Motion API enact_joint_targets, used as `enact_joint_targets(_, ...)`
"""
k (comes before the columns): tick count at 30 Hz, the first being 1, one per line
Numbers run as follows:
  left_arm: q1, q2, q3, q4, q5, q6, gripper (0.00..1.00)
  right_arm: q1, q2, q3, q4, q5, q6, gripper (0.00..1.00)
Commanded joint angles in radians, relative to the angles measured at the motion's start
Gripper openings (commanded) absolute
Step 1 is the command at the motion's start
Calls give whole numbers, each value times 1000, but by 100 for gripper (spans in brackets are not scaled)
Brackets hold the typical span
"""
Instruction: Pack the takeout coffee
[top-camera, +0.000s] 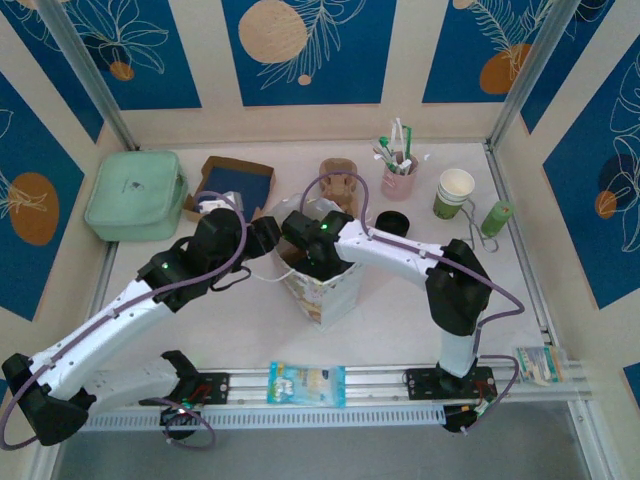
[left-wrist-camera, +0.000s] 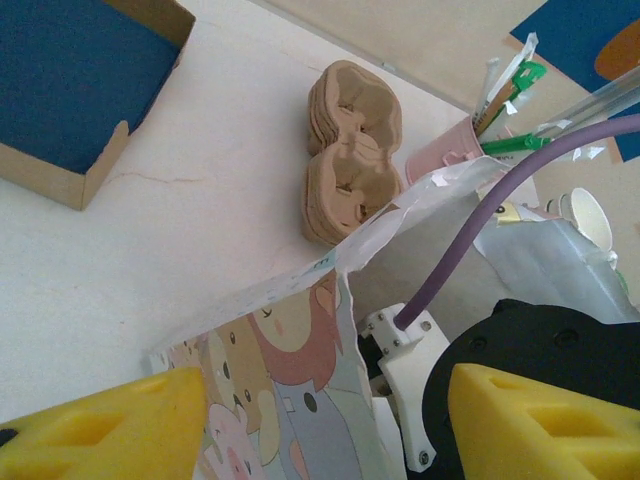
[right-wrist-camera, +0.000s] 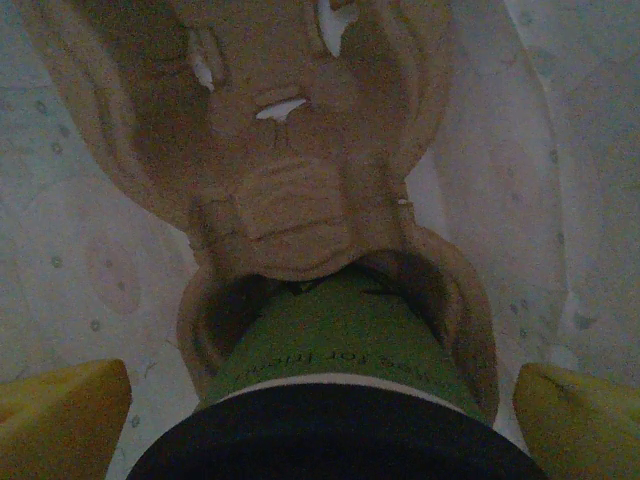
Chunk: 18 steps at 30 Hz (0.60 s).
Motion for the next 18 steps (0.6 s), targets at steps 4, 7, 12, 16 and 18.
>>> enact_joint_targets(4,-9,-18,35,-41,-18,31,67,-3,-19,77,-73,3,-10,99)
enact_joint_targets(7,-9,-22,35,-42,-22,33,69,-3,-29,89,-84,3,-8,99)
enact_joint_targets(12,-8,-25,36,-44,-24,34,70,-2,-34,124,-115,7,-13,99)
enact_joint_targets(16,-9,-27,37,-45,-24,34,73,-2,-40,149,-133,10,-14,99)
enact_joint_targets(18,-8,-28,35,-44,-25,36,75,0,-43,161,-143,11,-16,99)
